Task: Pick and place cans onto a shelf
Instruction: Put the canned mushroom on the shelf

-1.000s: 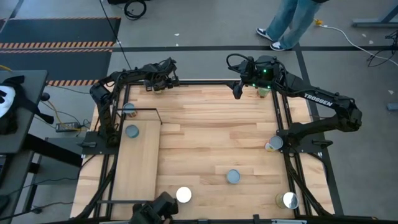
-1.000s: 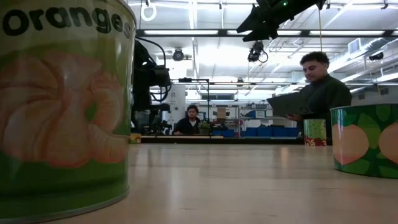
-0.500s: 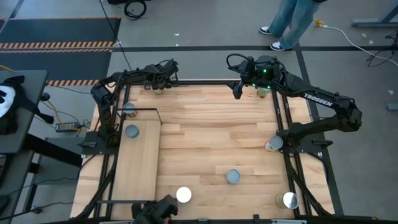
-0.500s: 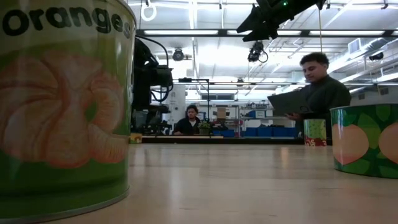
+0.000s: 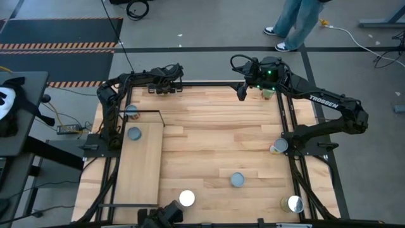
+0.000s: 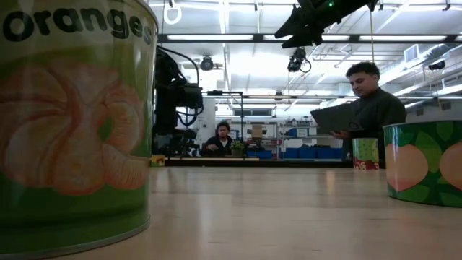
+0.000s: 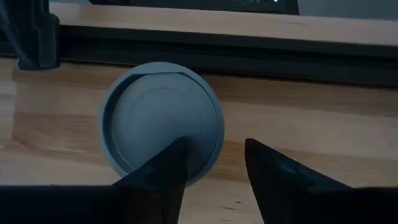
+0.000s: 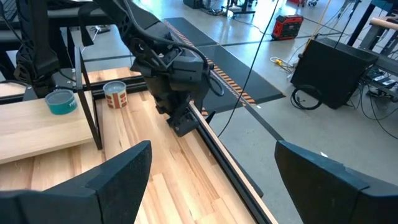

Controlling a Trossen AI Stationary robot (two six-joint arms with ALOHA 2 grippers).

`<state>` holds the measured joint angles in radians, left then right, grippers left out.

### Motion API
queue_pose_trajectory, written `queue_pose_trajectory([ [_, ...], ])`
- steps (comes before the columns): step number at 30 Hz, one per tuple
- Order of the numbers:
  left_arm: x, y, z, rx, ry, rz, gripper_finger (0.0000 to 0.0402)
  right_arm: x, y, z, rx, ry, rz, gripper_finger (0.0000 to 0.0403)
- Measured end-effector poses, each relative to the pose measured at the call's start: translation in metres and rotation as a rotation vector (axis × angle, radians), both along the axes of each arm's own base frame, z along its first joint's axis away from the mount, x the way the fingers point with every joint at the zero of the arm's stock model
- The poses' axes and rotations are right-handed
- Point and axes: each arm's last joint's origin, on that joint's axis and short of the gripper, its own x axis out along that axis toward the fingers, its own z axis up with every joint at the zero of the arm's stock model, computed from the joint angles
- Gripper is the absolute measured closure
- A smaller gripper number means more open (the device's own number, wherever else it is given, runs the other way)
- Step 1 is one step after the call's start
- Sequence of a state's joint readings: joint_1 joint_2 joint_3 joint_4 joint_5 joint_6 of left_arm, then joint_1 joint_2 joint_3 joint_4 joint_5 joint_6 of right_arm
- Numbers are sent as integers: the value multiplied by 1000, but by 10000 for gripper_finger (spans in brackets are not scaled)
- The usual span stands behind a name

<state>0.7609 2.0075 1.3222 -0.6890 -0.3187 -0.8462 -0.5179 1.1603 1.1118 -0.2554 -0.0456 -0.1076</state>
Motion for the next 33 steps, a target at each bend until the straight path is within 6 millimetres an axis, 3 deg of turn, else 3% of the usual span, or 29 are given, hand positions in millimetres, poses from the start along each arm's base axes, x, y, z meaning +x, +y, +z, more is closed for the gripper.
queue_pose_trajectory([
  [11,6,3,8,-16,-1,-91,388,0,0,0,0,0,0,55],
  [19,16,4,22,-27,-41,-156,395,0,0,0,0,0,0,55],
  [33,28,-19,64,67,-79,-260,396,0,0,0,0,-1,0,55],
])
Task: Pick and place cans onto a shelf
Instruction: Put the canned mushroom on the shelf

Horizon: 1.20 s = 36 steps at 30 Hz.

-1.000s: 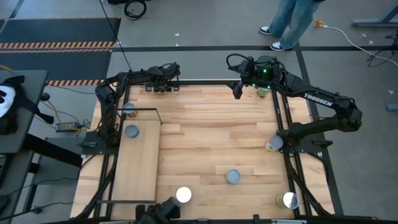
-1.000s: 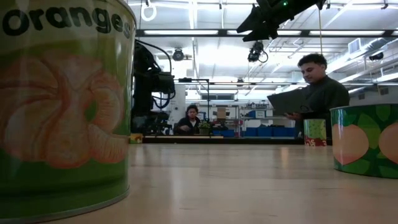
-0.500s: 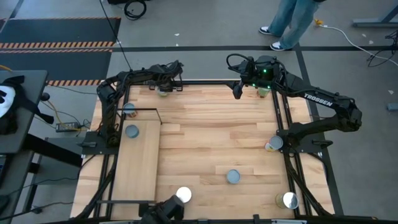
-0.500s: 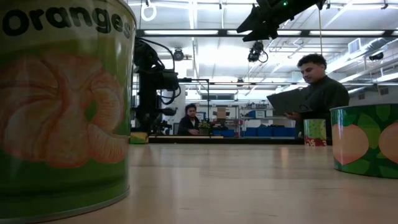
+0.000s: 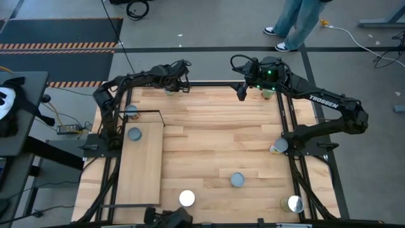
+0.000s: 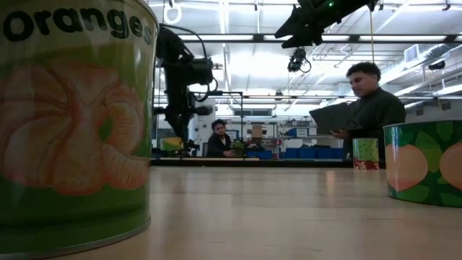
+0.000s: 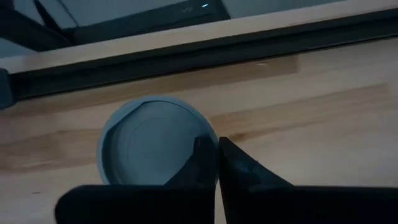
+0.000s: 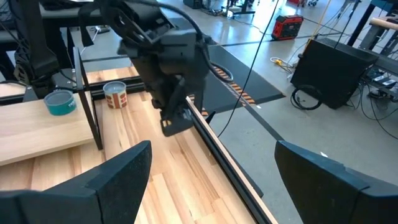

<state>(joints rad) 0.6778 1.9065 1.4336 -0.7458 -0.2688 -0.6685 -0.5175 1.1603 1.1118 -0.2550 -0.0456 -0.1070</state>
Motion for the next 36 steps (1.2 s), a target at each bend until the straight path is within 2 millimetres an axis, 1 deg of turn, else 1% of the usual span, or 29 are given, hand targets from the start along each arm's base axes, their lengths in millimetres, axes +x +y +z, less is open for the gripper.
queue_pose_trajectory([
  [6,2,-16,27,28,-68,-43,396,0,0,0,0,0,0,55],
  [9,3,-29,44,34,-127,-83,396,0,0,0,9,-10,-4,55],
  [11,4,-40,58,39,-177,-120,396,0,0,1,54,-45,-21,55],
  [14,4,-62,81,52,-246,-195,396,0,0,1,169,-104,-59,55],
  [16,2,-80,100,66,-299,-248,396,1,0,3,215,-146,-78,55],
  [20,-10,-118,133,71,-384,-373,396,1,0,6,191,-165,-49,55],
  [23,-23,-147,153,62,-418,-449,397,0,3,11,129,-170,21,55],
  [25,-31,-168,162,45,-434,-516,397,0,3,12,127,-174,27,55],
  [27,-39,-189,168,12,-435,-597,397,0,3,11,126,-172,28,55],
  [31,-49,-228,168,-79,-370,-700,397,-1,4,10,139,-155,35,55],
  [33,-53,-243,164,-130,-327,-711,397,0,6,9,143,-149,46,55],
  [36,-62,-259,158,-202,-237,-677,397,-2,12,11,145,-147,65,55],
])
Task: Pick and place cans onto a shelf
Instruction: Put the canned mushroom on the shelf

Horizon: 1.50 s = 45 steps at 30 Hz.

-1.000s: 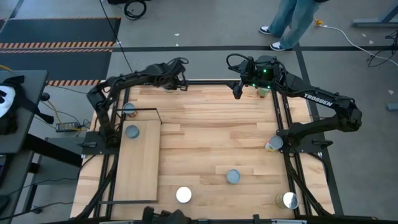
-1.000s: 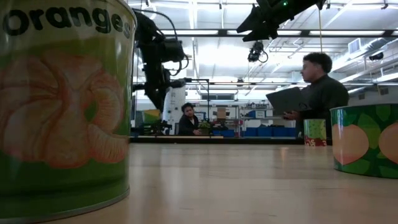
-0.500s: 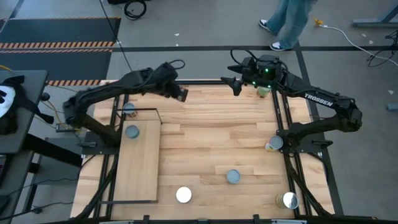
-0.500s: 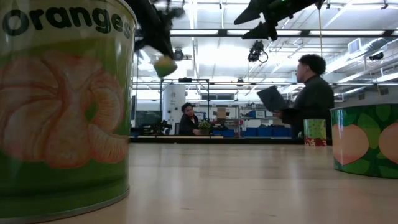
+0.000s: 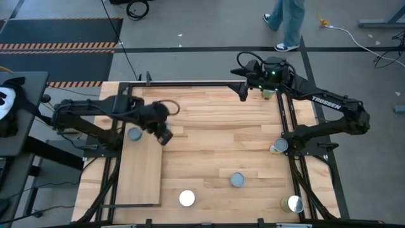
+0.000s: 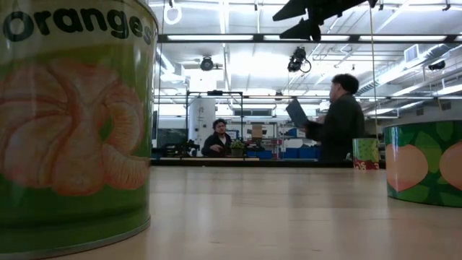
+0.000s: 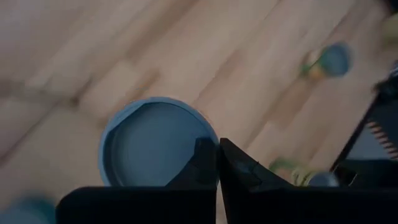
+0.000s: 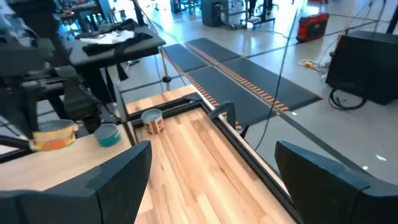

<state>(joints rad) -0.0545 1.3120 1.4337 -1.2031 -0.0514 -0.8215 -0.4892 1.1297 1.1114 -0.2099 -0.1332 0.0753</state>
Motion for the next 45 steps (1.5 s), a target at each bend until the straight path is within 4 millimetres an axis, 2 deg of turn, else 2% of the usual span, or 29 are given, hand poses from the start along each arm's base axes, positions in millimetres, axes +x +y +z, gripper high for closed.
queue_pose_trajectory([
  [6,-15,-20,-22,-77,209,167,397,-12,18,3,11,46,65,55],
  [12,-22,-32,-69,-91,356,314,397,-23,30,-1,21,131,108,55],
  [15,-25,-25,-93,-6,372,401,397,-25,32,-2,28,153,117,55],
  [18,-21,-16,-109,53,323,450,397,-24,33,-3,33,161,121,55],
  [22,-15,-8,-128,53,264,450,397,-24,34,-3,31,163,117,55],
  [25,-19,-2,-142,73,278,505,397,-24,34,-4,39,171,112,55],
  [29,-21,5,-147,127,268,563,397,-25,35,-6,52,192,111,55],
  [37,-18,13,-150,169,281,552,379,-26,35,-8,80,206,118,55],
  [45,-11,12,-157,123,307,497,378,-28,37,-13,105,259,117,55],
])
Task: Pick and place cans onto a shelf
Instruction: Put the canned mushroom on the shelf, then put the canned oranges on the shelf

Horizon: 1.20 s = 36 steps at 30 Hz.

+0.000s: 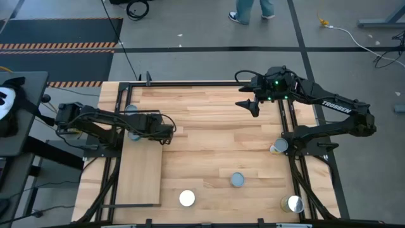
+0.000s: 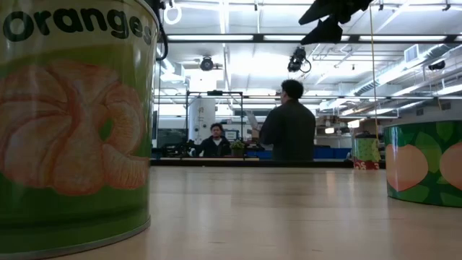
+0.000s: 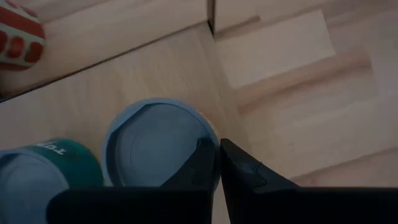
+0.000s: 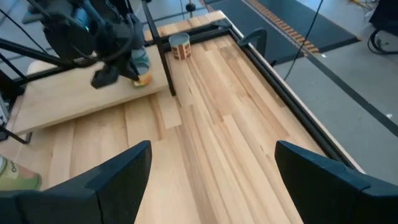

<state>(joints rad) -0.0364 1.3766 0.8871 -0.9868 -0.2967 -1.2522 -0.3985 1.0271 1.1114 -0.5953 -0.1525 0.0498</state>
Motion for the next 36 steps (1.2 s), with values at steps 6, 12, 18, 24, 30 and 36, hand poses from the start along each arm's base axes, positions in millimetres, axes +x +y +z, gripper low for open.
queue_pose_trajectory([
  [6,1,0,-1,-2,2,-3,359,-1,-1,-1,0,16,-32,55],
  [12,1,0,-1,-5,5,-5,314,-3,2,-6,43,64,6,55],
  [18,10,-4,23,-35,-33,-56,263,-3,10,-10,82,105,51,55],
  [24,31,-24,80,8,-185,-316,246,4,30,-15,65,158,118,55],
  [30,37,-58,116,57,-320,-577,246,22,74,-25,114,216,146,55],
  [36,30,-107,122,24,-431,-745,241,44,131,-39,214,206,99,55],
])
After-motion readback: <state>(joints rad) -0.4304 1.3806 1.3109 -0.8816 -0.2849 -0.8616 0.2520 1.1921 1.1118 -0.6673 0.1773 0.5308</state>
